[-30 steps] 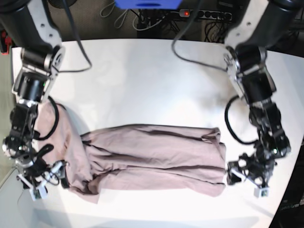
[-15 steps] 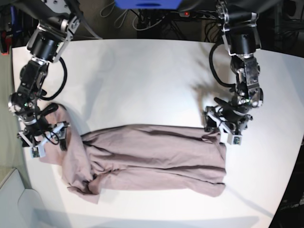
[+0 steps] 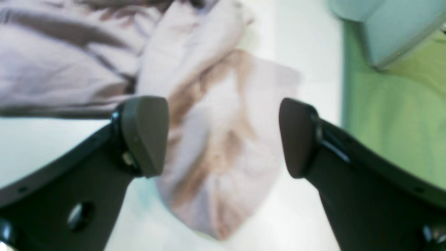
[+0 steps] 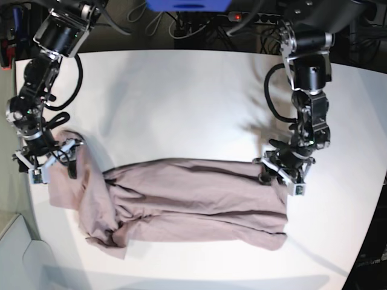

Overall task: Layout the t-shirt on the table in an organized manner, then fold the t-shirt properly
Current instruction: 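Grasp the folded shirt's ends with both grippers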

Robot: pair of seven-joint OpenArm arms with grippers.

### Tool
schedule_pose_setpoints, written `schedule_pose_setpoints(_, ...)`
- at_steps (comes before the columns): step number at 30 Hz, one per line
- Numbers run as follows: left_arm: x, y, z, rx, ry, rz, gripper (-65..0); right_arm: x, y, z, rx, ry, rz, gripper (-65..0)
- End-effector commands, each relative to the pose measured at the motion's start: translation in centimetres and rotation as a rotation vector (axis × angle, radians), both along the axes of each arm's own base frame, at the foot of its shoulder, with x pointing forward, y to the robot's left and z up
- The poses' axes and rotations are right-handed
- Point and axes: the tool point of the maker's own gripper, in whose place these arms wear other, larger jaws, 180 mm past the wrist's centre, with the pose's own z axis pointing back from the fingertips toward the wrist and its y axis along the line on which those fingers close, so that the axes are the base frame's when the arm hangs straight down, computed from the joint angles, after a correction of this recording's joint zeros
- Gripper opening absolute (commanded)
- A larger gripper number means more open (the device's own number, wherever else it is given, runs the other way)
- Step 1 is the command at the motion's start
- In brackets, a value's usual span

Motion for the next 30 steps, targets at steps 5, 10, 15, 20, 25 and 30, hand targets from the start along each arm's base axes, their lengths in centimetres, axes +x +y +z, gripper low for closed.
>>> schedule_pose_setpoints(5, -2.6, -0.4, -2.2, 0.064, 0.128, -0.067, -62.9, -1.1, -3.0, -0.1, 0.004, 0.029, -0.09, -15.2)
schedule_pose_setpoints(10, -3.3, 0.7, 1.8, 0.168, 0.087, -0.117, -64.7, -3.9, -4.8, -2.6, 0.001, 0.169, -0.163, -15.0)
schedule_pose_setpoints(15, -3.6, 2.7, 7.6, 0.282, 0.01, -0.167, -64.7, -5.8, -3.7, -3.0, -0.016, 0.182, -0.153, -15.0)
schedule_pose_setpoints(20, -3.8, 4.6, 11.6, 0.37, -0.026, -0.153, -64.7, -6.9, -2.0, -3.7, 0.007, 0.193, -0.146, -15.0)
schedule_pose_setpoints(25, -3.9, 4.8, 13.7, 0.411, -0.059, -0.144, -64.7, -8.3, 0.9, -6.0, 0.035, 0.254, -0.092, -15.0)
schedule_pose_setpoints(30, -4.1, 4.6, 13.4, 0.407, -0.055, -0.146, -64.8, -9.4, 5.2, -6.6, 0.008, 0.286, 0.036, -15.1)
